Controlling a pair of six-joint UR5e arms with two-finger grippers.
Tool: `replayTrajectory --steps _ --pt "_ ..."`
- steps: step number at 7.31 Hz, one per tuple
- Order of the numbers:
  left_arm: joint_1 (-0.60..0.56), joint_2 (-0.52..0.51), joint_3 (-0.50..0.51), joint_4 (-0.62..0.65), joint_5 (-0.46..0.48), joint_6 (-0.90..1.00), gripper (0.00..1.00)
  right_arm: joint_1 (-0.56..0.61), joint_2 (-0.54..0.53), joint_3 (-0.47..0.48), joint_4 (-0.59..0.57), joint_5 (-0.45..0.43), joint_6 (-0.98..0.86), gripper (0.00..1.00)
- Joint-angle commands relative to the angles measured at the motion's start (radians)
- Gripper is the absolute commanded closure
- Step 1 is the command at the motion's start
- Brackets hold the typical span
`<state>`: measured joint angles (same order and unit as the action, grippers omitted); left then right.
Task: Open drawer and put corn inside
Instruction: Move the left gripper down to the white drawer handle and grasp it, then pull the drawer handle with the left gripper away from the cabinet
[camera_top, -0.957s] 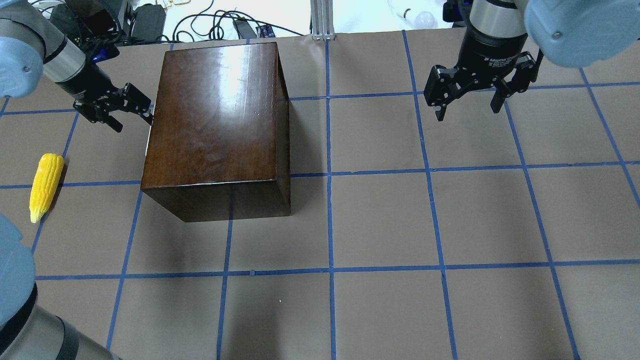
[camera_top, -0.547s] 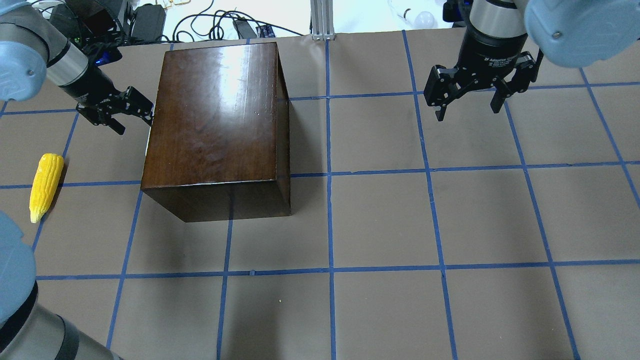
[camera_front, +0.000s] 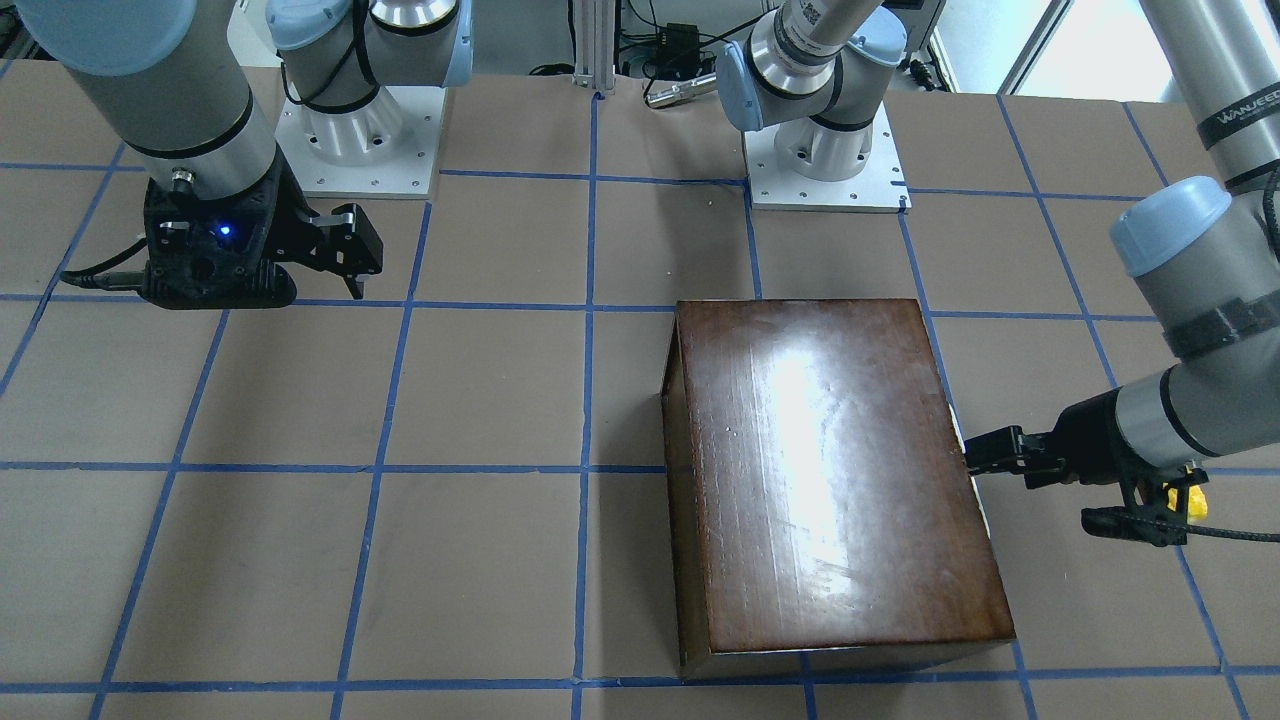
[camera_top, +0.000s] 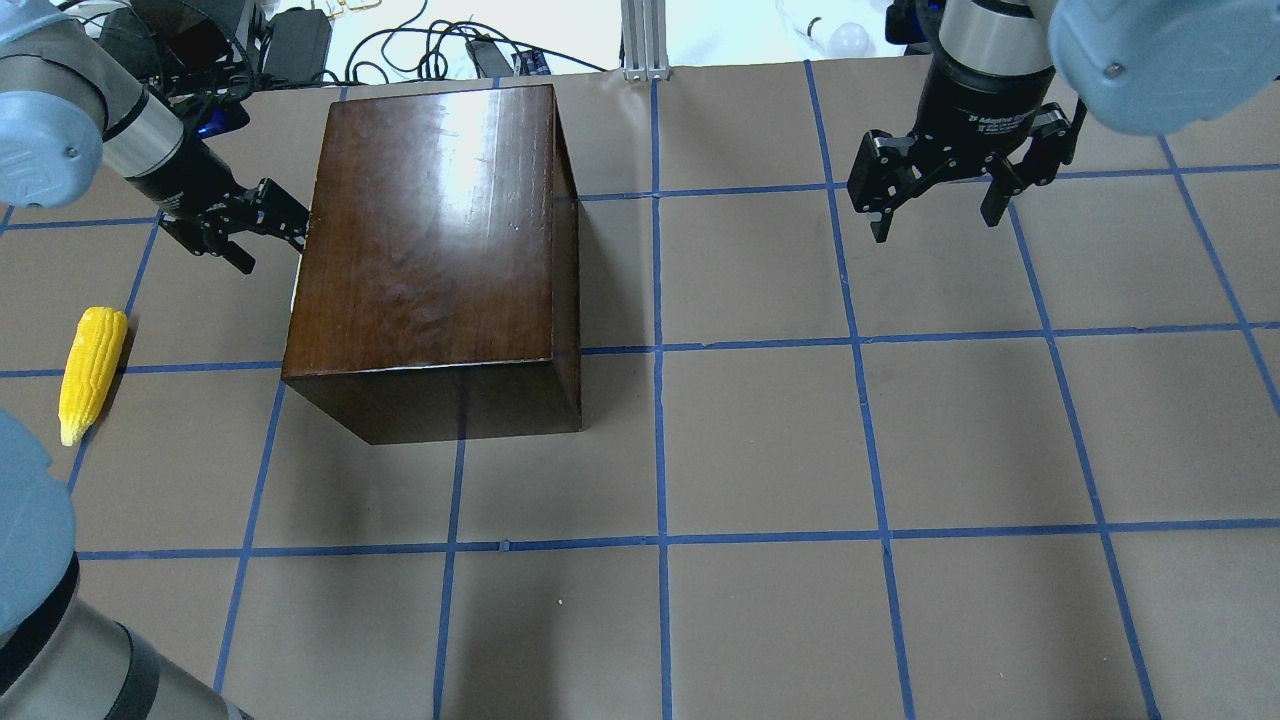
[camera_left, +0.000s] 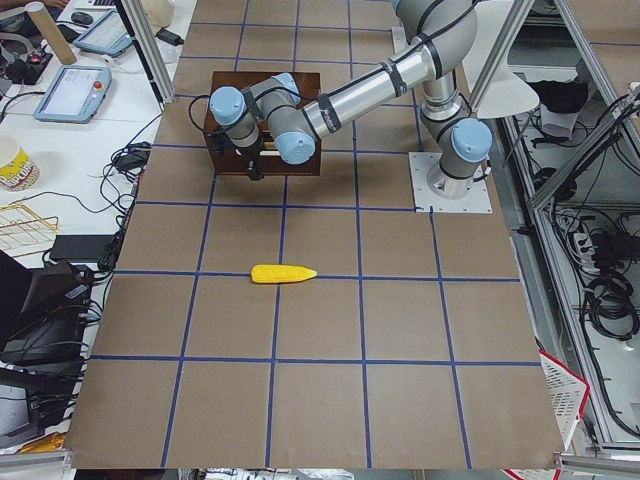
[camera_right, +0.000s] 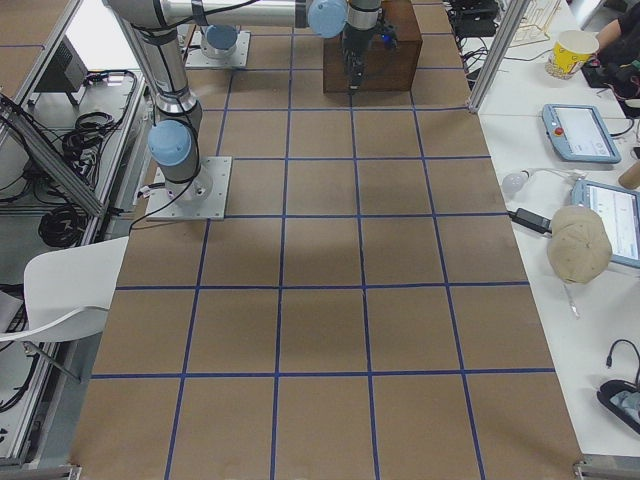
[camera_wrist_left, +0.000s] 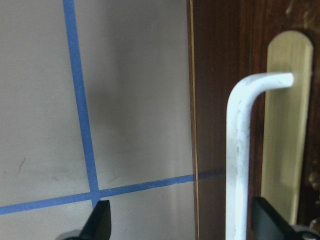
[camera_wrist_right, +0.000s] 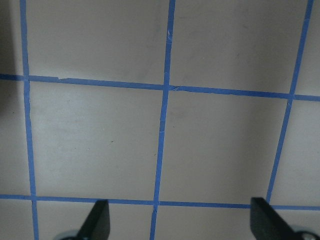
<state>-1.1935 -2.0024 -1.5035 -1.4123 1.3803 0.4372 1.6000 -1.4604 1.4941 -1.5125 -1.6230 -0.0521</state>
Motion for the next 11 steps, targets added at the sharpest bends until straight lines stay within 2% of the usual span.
replayTrajectory --steps 1,6,9,11 --pt "0.000 -0.012 -0.003 0.001 0.000 0.000 0.00 0.000 0.000 0.000 0.000 0.000 0.000 0.00" --pt "0.002 -0.022 -0.001 0.010 0.006 0.002 0.00 0.001 0.000 0.000 0.000 0.000 0.000 0.00" --pt "0.080 -0.030 -0.001 0.010 0.006 0.018 0.00 0.000 0.000 0.000 0.000 0.000 0.000 0.00" --pt "0.083 -0.032 0.002 0.010 0.008 0.018 0.00 0.000 0.000 0.000 0.000 0.000 0.000 0.00"
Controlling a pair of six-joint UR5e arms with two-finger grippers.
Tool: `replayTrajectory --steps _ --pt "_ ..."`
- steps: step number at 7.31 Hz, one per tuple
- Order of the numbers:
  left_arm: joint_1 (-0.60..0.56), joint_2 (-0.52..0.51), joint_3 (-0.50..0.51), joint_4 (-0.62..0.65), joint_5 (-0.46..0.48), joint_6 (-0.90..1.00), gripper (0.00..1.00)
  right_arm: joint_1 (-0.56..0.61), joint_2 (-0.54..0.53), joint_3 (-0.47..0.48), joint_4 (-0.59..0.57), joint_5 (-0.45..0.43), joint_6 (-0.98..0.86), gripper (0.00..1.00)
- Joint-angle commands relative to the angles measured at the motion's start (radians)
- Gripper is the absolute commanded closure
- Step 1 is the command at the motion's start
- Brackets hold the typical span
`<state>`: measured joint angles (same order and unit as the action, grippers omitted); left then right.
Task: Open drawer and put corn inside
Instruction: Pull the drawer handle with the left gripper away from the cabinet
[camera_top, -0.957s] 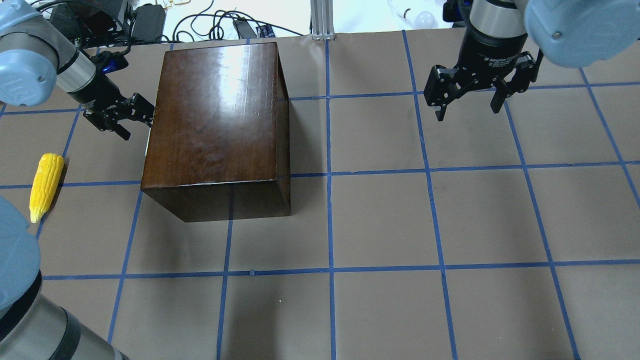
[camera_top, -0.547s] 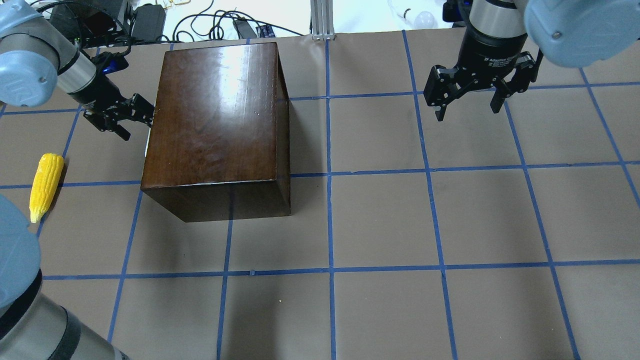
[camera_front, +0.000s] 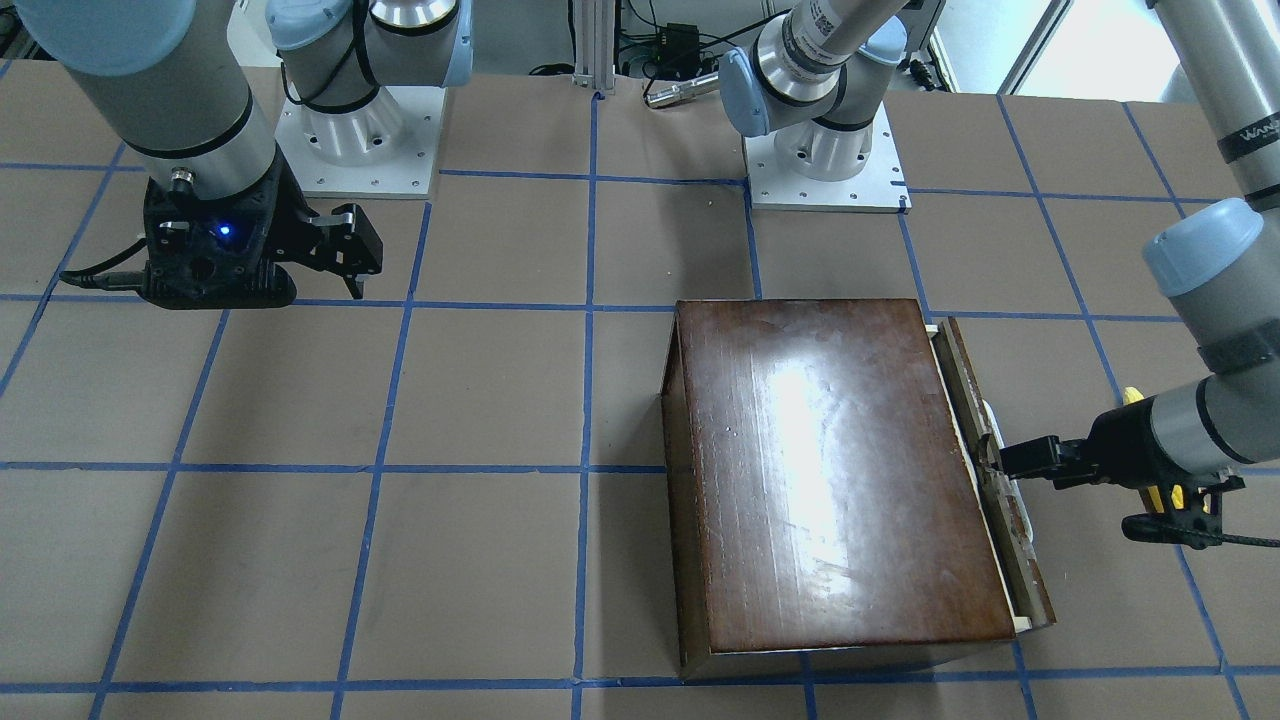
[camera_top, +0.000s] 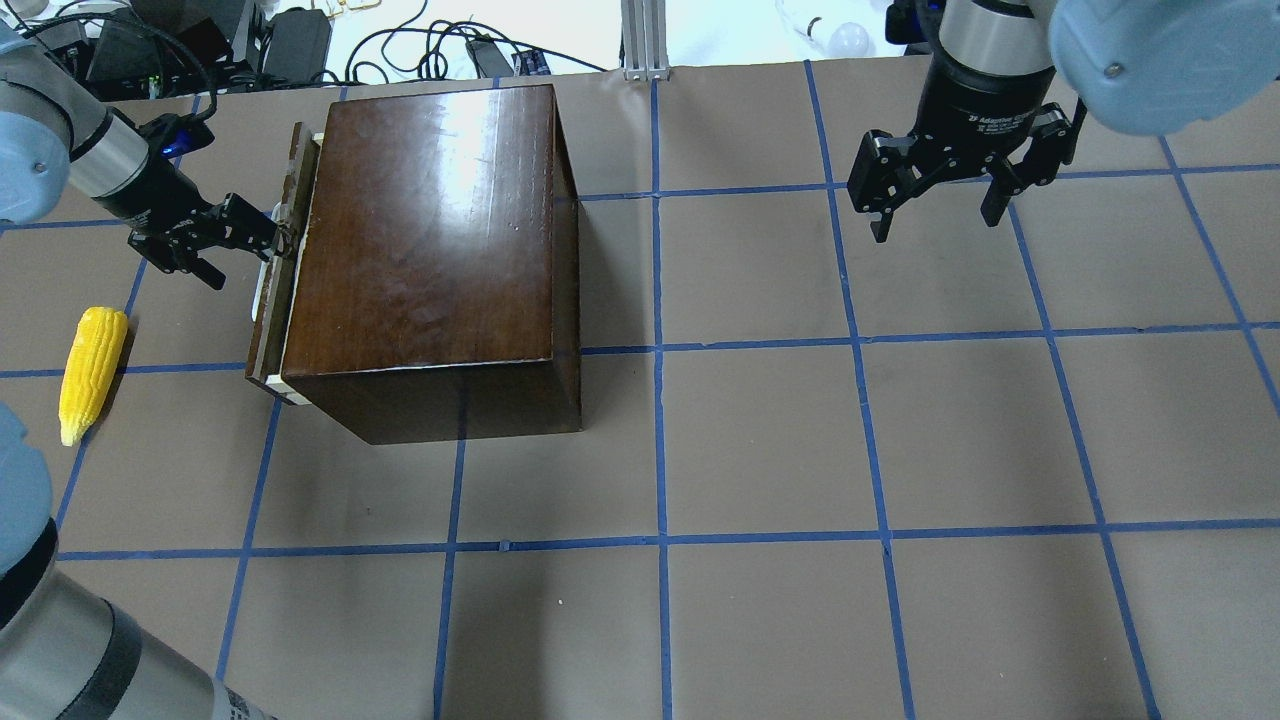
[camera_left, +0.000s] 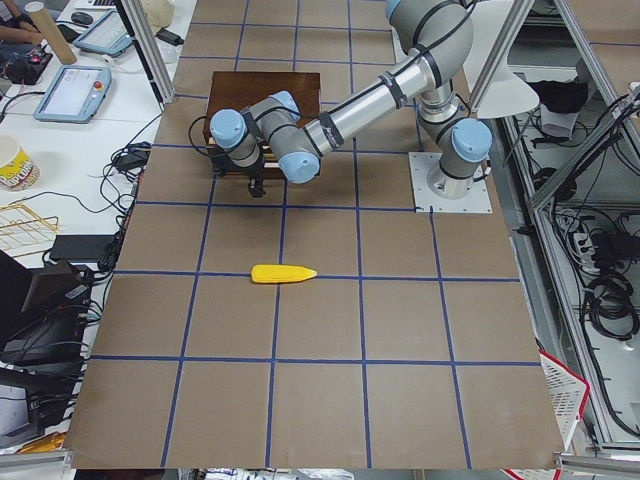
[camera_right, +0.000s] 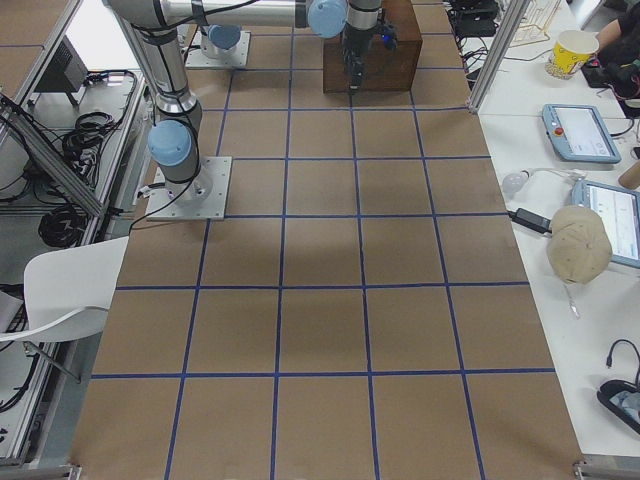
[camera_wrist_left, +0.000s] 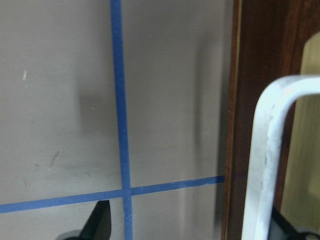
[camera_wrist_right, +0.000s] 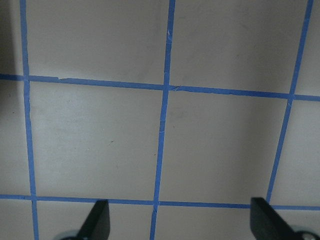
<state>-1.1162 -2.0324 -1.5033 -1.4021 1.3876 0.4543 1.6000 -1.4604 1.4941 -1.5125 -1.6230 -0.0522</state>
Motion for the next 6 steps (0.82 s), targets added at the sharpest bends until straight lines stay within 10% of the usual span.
replayTrajectory --steps 1,6 --pt "0.012 -0.002 0.002 0.000 0.002 0.001 0.00 0.000 0.000 0.000 0.000 0.000 0.000 0.00" --pt "0.079 -0.002 0.009 0.000 0.001 0.006 0.00 0.000 0.000 0.000 0.000 0.000 0.000 0.00"
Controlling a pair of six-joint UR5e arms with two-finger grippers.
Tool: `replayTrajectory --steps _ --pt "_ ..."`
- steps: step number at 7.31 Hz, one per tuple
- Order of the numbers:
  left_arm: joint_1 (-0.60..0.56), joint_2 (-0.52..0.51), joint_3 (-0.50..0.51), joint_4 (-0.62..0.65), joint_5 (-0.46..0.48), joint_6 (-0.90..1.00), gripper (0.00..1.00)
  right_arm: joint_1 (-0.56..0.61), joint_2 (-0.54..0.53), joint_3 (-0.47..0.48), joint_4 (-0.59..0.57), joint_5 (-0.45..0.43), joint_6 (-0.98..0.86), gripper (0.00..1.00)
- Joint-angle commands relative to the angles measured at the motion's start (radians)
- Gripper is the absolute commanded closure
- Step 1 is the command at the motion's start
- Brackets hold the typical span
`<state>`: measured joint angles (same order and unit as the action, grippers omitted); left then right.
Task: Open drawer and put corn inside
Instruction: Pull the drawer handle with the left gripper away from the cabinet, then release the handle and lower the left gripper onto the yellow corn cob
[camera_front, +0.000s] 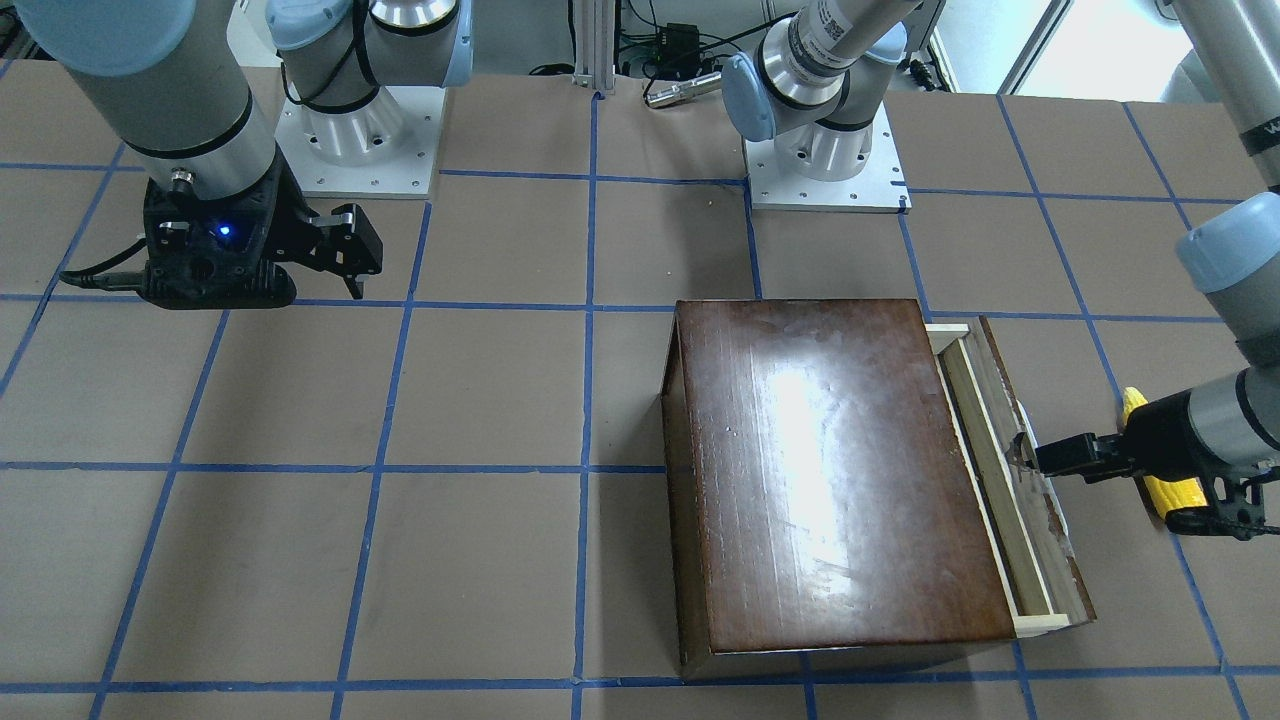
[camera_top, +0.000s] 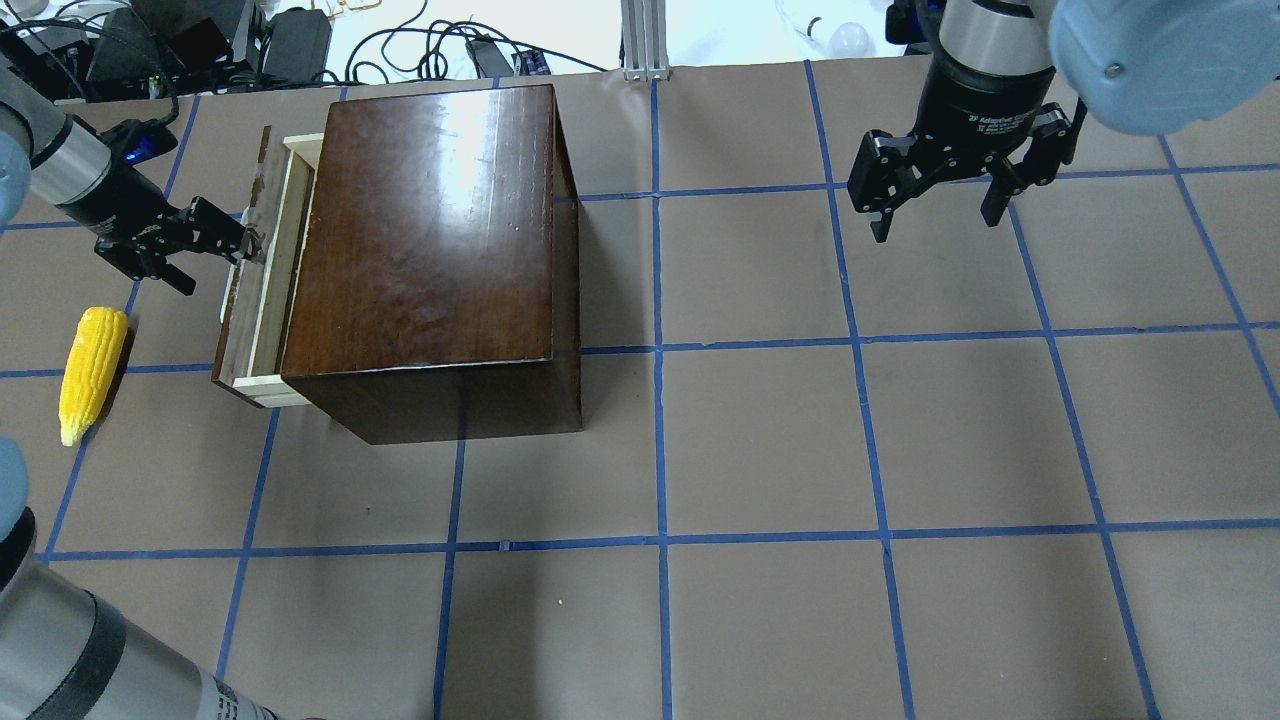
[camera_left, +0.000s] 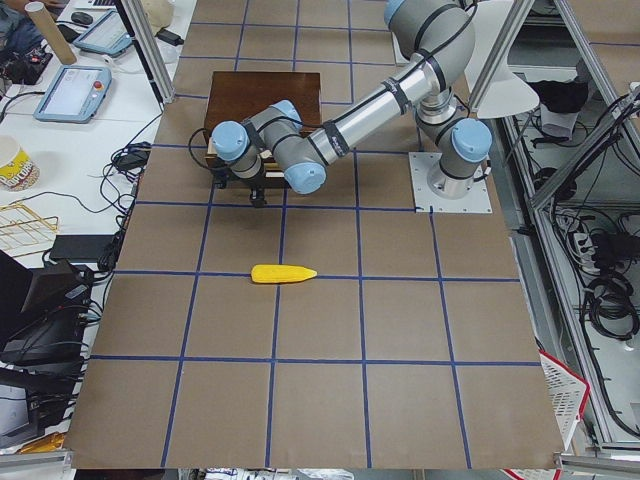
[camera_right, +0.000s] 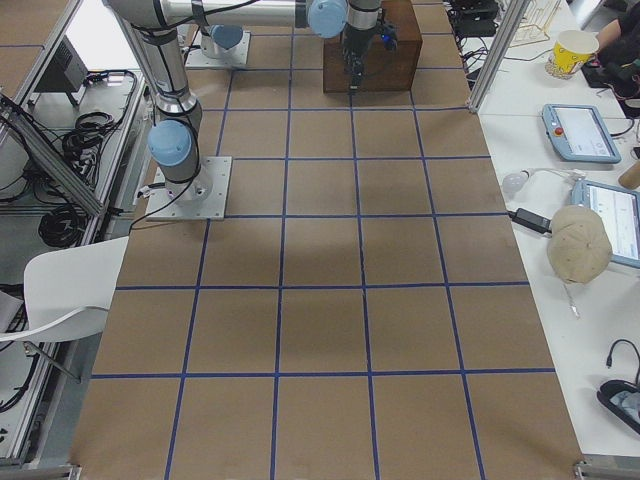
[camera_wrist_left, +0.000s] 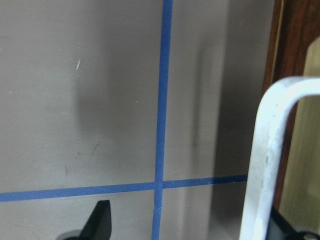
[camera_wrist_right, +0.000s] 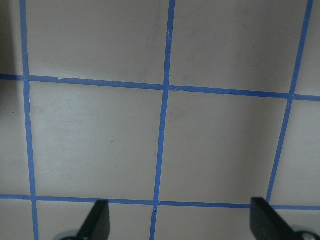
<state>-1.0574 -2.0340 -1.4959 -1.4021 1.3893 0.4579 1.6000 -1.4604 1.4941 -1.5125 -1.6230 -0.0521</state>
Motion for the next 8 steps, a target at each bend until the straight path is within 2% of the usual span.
replayTrajectory --steps 1,6,7,8 --pt "0.028 0.000 0.003 0.000 -0.001 0.004 0.00 0.000 0.000 0.000 0.000 0.000 0.000 0.00" --pt "0.031 0.040 0.014 -0.014 0.004 -0.001 0.00 0.000 0.000 0.000 0.000 0.000 0.000 0.00" --pt "0.040 0.058 0.016 -0.014 0.017 -0.002 0.00 0.000 0.000 0.000 0.000 0.000 0.000 0.00" --pt "0.060 0.069 0.014 -0.005 0.089 0.007 0.00 0.001 0.000 0.000 0.000 0.000 0.000 0.00"
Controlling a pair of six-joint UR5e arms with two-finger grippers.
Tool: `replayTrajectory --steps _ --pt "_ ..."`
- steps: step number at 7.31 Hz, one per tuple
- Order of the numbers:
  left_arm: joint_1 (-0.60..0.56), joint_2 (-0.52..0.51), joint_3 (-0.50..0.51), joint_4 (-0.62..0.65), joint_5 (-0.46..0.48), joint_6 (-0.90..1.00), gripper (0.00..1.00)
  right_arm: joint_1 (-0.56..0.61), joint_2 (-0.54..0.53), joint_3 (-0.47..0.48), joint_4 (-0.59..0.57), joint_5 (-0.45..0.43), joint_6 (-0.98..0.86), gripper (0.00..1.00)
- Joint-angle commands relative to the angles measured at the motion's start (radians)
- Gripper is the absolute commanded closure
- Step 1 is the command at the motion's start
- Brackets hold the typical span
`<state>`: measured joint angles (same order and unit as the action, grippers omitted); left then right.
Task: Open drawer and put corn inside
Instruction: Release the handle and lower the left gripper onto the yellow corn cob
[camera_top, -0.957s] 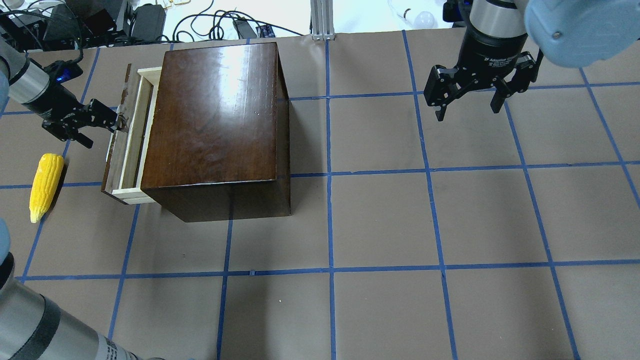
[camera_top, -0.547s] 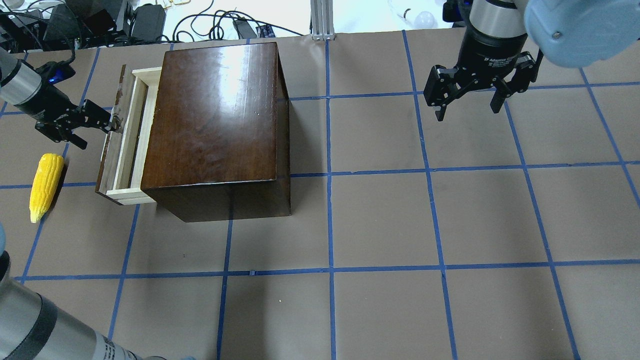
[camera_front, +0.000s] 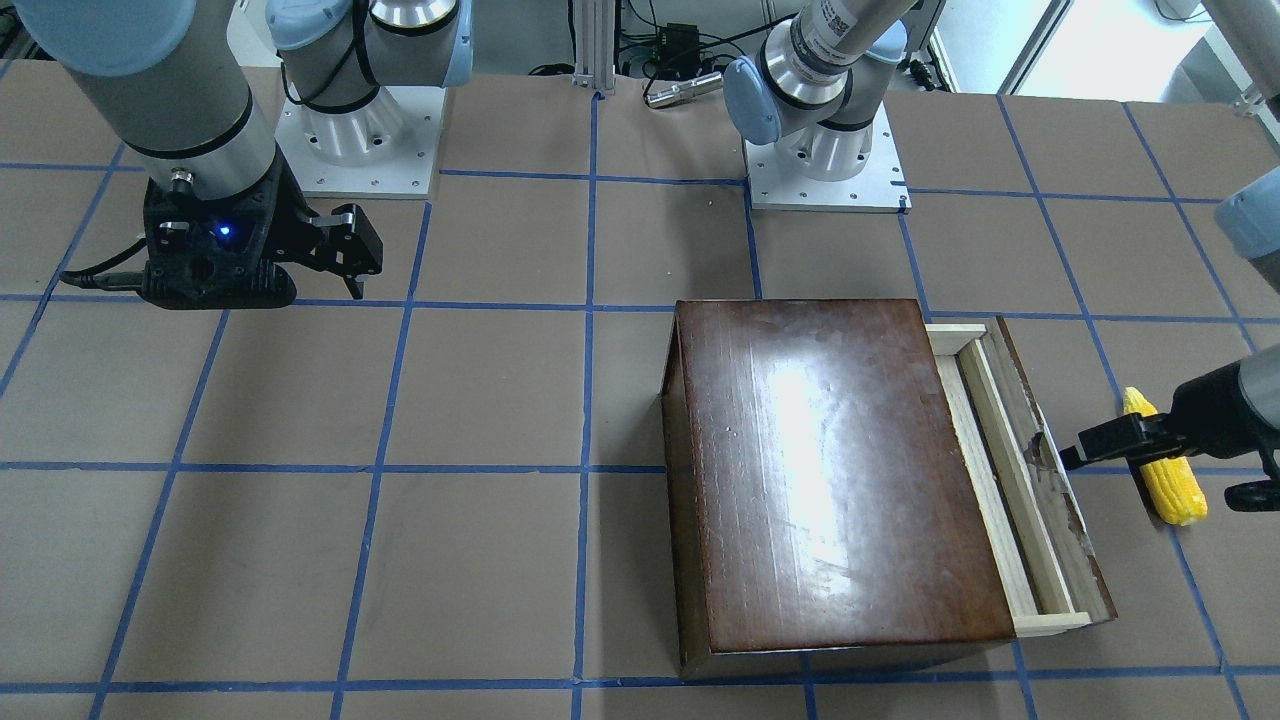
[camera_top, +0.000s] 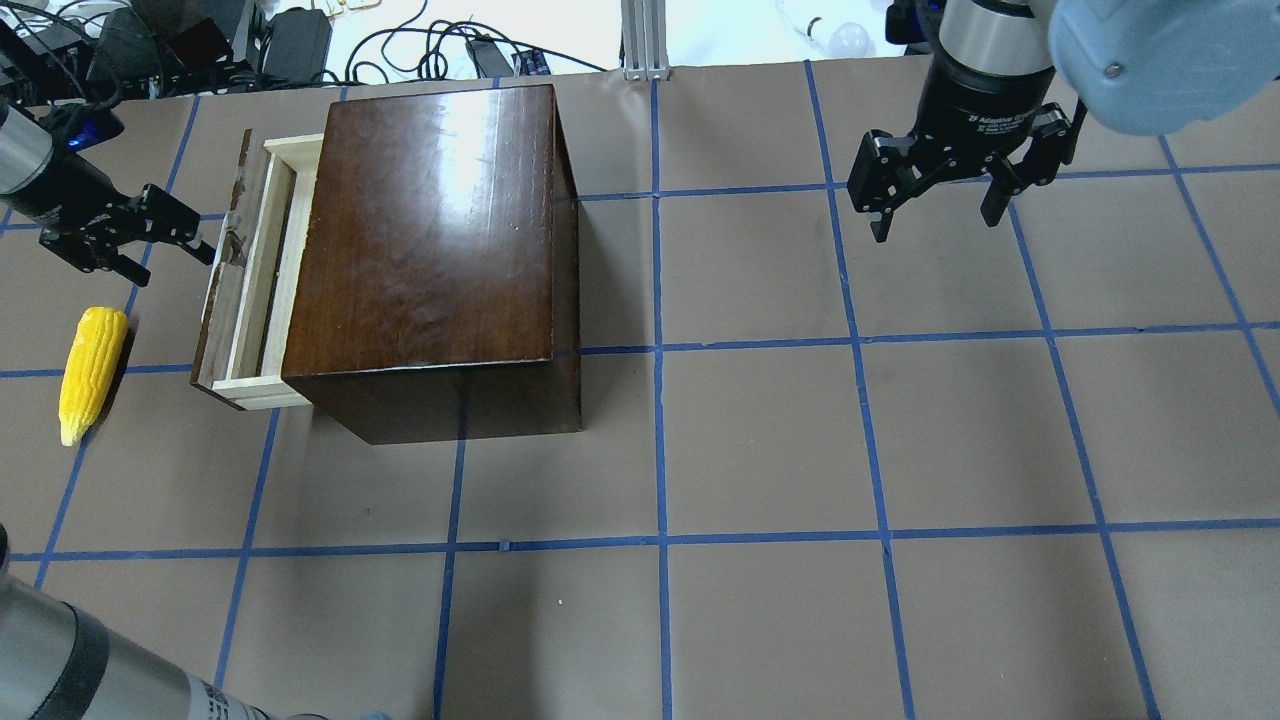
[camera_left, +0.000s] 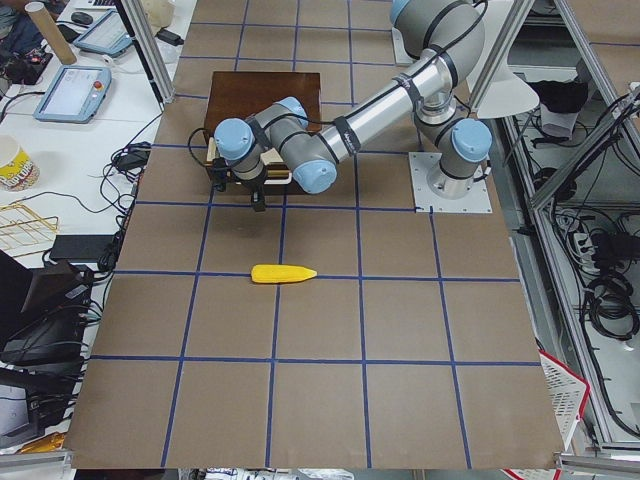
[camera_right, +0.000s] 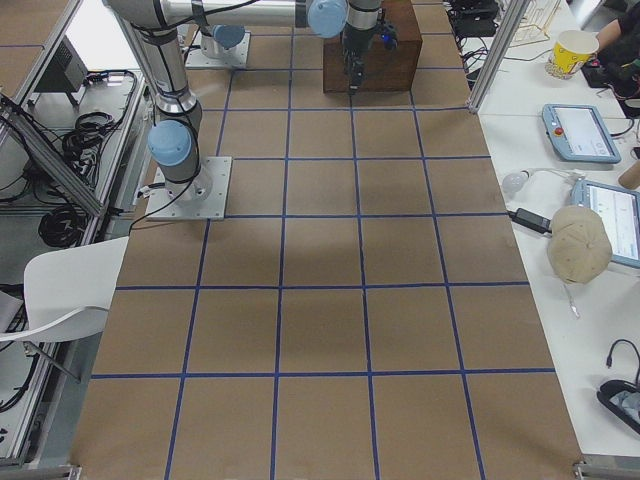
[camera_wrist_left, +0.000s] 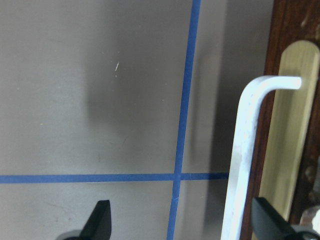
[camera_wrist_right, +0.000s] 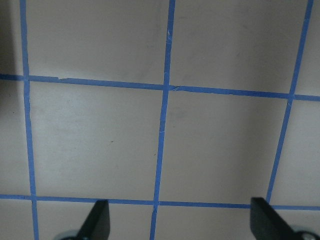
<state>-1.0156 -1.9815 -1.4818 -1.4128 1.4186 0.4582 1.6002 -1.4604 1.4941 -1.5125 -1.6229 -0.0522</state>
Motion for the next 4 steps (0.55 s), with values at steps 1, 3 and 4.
replayTrajectory --steps 1,3,4 --pt "0.056 0.016 0.000 0.020 0.109 0.035 0.00 0.000 0.000 0.000 0.000 0.000 0.000 0.00" --pt "0.115 -0.023 -0.008 0.148 0.111 0.103 0.00 0.000 0.000 0.000 0.000 0.000 0.000 0.00" --pt "0.123 -0.045 -0.008 0.176 0.112 0.106 0.00 0.000 0.000 0.000 0.000 0.000 0.000 0.00"
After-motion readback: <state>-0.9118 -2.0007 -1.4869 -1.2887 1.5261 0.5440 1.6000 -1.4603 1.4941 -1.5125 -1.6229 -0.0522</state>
